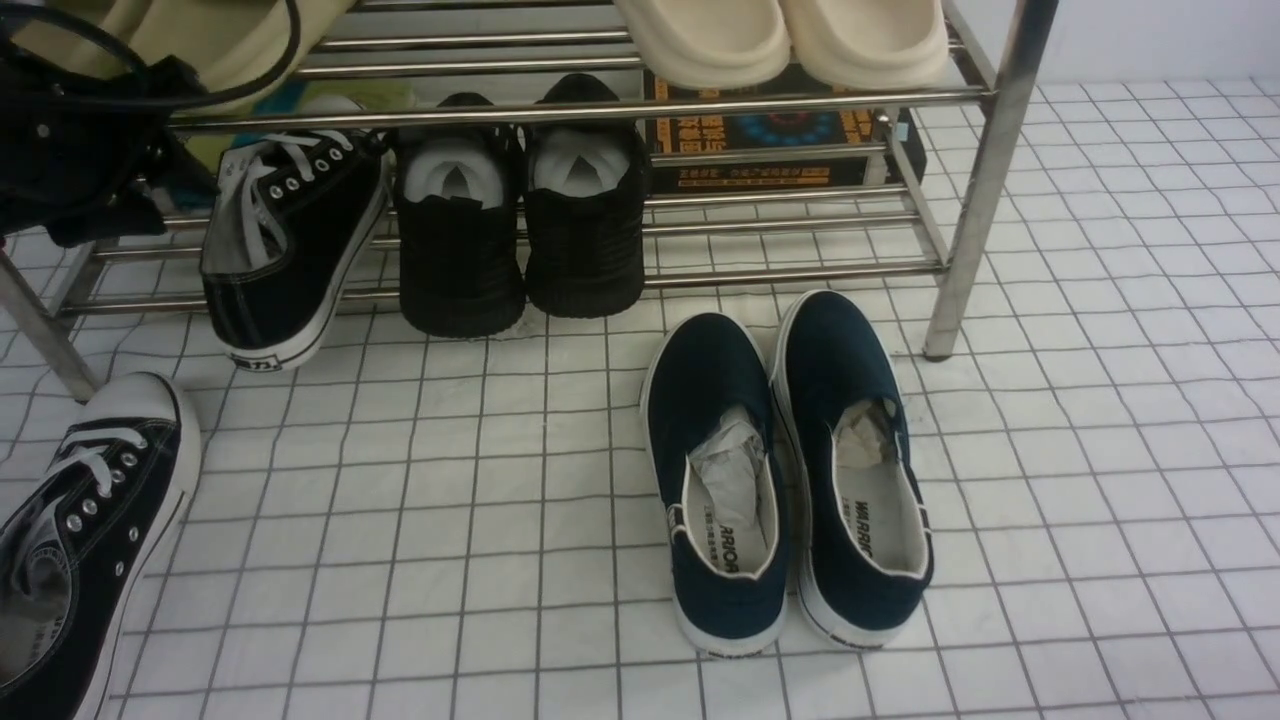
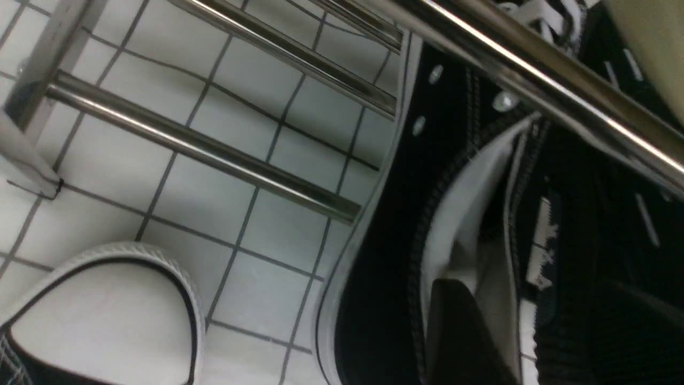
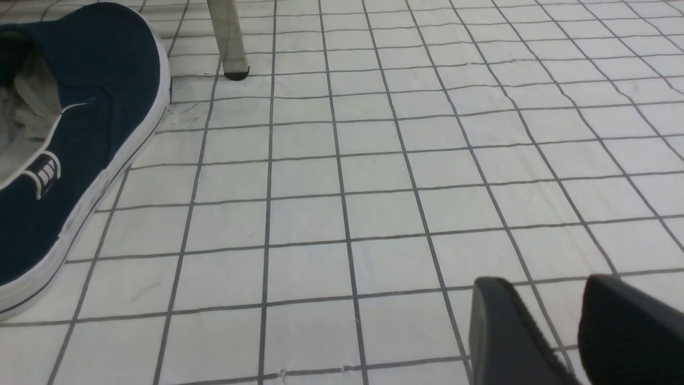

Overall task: Take the shoes off the shelf with your hand from the white checkered tablecloth.
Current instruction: 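Grasp the leftmost shoe on the bottom shelf of the shoe rack with the left gripper, then set the held shoe down on the floor in front of the rack with the left gripper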

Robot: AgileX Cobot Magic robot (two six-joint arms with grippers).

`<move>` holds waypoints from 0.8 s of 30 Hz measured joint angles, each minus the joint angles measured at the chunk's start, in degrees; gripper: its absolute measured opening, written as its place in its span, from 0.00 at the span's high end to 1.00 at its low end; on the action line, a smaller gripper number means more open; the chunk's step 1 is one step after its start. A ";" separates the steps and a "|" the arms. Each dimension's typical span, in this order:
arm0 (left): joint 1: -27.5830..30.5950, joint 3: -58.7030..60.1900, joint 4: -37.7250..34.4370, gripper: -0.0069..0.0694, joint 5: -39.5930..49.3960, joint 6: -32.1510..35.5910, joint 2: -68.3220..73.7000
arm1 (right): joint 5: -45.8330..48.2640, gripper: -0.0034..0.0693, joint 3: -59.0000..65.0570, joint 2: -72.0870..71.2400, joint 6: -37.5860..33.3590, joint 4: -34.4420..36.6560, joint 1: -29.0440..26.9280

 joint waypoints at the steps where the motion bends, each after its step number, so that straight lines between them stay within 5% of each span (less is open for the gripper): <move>1: 0.00 -0.29 0.00 0.43 -0.61 0.00 1.20 | 0.00 0.63 0.00 0.00 0.00 0.00 0.00; 13: -0.20 -0.47 -0.01 0.48 -2.86 0.00 9.18 | 0.00 0.63 0.00 0.00 0.00 0.00 0.00; 19: -0.70 -0.79 0.84 0.83 -2.00 0.13 9.24 | 0.00 0.62 0.00 0.00 0.00 0.00 0.00; 24: -0.70 -0.79 2.39 0.89 2.41 0.19 7.26 | 0.00 0.62 0.00 0.00 0.05 0.00 0.00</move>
